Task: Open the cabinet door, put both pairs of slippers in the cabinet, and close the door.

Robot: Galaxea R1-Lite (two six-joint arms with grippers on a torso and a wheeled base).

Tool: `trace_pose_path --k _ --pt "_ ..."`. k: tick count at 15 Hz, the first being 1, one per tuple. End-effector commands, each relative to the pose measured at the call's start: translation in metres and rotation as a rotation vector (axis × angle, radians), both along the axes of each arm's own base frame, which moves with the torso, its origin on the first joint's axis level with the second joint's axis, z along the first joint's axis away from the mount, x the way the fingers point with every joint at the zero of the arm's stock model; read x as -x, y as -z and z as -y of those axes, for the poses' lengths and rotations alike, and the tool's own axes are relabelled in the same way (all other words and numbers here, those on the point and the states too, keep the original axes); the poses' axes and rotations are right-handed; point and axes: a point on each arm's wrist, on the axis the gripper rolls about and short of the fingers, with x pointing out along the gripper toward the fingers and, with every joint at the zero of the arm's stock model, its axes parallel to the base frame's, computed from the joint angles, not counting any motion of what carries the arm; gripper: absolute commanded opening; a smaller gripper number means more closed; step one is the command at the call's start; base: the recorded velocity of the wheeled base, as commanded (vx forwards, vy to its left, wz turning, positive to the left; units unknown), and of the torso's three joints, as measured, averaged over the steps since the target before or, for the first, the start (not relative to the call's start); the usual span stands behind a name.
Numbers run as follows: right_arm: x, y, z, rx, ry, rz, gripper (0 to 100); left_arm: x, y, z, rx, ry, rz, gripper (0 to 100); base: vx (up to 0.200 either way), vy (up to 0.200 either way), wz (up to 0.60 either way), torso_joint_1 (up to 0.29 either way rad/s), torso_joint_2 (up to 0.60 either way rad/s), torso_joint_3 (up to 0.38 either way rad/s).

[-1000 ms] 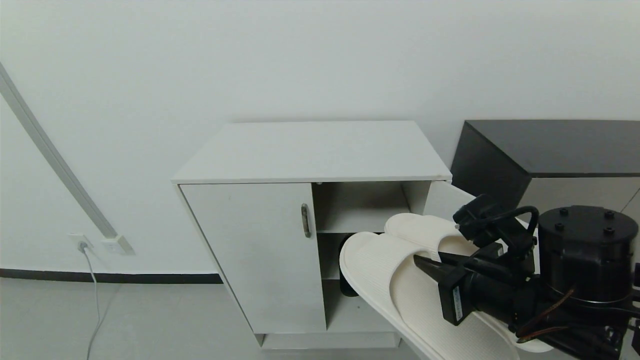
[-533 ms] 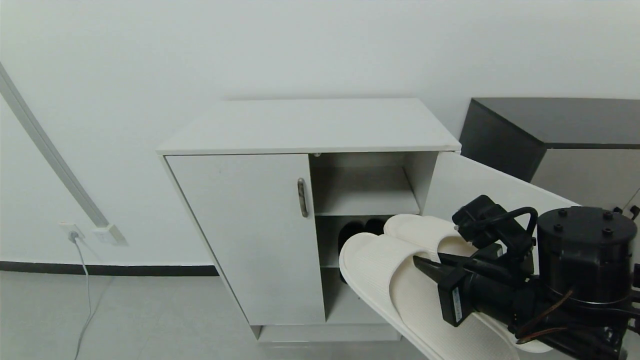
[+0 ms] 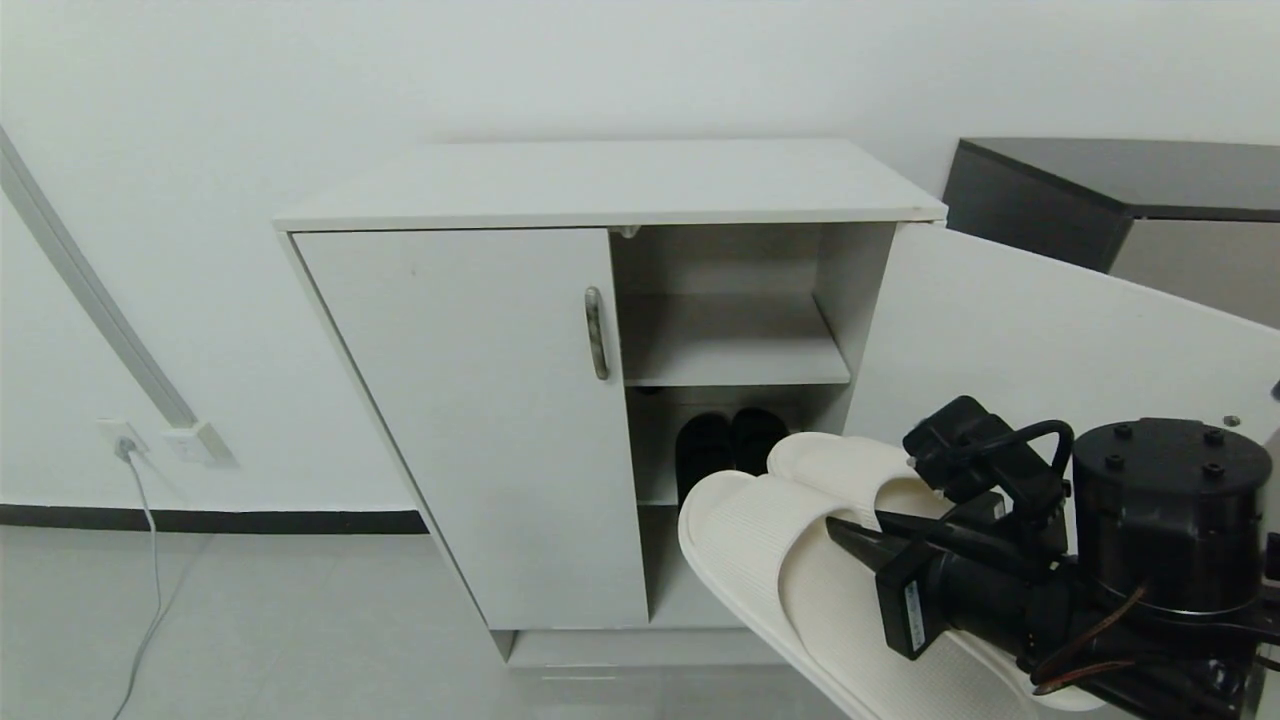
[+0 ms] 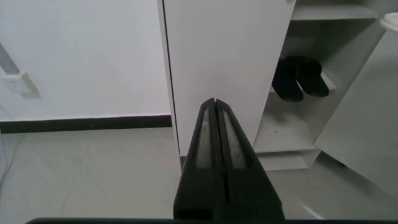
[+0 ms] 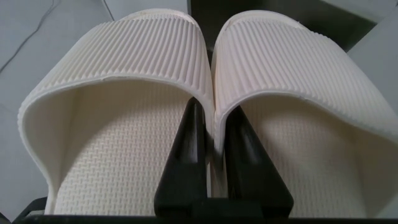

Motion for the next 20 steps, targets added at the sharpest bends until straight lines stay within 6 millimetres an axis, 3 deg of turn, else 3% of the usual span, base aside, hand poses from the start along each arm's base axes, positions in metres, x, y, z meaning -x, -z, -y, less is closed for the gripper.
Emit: trace_pose_path --k 1,9,20 --pt "-0.0001 0.0004 -0.0003 0.001 0.000 -0.001 0 0.0000 0.0000 0.0000 0.000 0.000 -0.001 0 0.000 0.000 0.00 -0.100 0.46 0.349" --pt "-0.0001 0.0004 -0.0003 0.001 -0.002 -0.001 0 0.0000 0.0000 0.0000 0.000 0.000 -0.001 0 0.000 0.000 0.00 -0.033 0.40 0.358" --pt "0.0006 0.0010 0.0005 -0.003 -0.003 0.008 0 0.0000 0.0000 0.0000 -0.002 0.000 -0.001 0 0.000 0.000 0.00 0.000 0.02 0.013"
